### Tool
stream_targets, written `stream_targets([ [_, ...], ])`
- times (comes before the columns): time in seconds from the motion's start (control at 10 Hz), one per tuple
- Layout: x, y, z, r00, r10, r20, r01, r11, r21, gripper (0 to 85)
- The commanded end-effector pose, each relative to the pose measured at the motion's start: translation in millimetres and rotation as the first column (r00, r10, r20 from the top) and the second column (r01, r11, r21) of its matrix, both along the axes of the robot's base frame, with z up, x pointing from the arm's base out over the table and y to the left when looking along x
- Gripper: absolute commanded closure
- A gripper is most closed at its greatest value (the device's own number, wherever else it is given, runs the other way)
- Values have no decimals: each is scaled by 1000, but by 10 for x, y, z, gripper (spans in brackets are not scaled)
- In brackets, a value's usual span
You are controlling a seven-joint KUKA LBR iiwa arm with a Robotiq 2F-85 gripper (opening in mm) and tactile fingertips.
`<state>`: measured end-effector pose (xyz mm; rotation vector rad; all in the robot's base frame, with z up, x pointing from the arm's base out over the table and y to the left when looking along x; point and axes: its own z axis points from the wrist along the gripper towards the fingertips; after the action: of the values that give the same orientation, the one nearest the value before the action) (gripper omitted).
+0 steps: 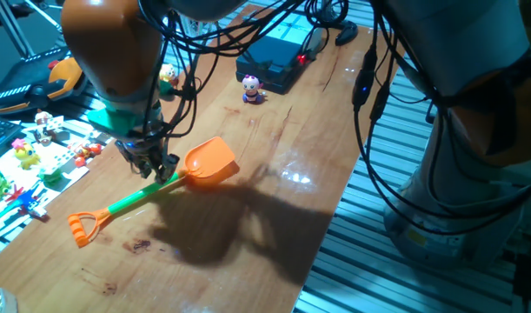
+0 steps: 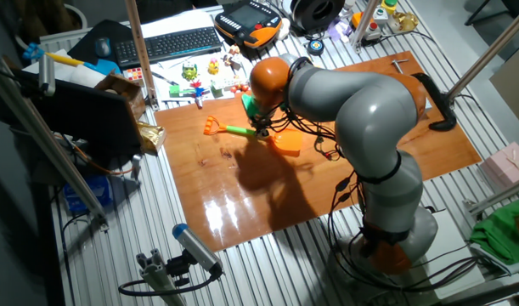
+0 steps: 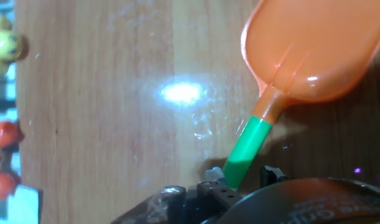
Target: Use a shovel to scoop up an object
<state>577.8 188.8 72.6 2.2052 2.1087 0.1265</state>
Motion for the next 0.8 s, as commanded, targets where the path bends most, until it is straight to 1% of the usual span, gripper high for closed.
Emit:
stream_targets([
  [0.0, -7, 8, 0, 916, -401, 1, 401, 916, -10, 470],
  [0.1, -7, 8, 0, 923, -383, -25, 382, 923, -39, 470],
  [0.2, -7, 8, 0, 935, -345, -80, 345, 939, -13, 470],
  [0.3, -7, 8, 0, 941, -319, -114, 321, 947, -8, 470],
  [0.4, -7, 8, 0, 948, -290, -135, 293, 956, 5, 467],
  [0.5, -7, 8, 0, 952, -266, -151, 271, 963, 12, 453],
  [0.6, -7, 8, 0, 953, -258, -159, 263, 965, 16, 450],
  [0.7, -7, 8, 0, 951, -266, -156, 271, 963, 12, 447],
])
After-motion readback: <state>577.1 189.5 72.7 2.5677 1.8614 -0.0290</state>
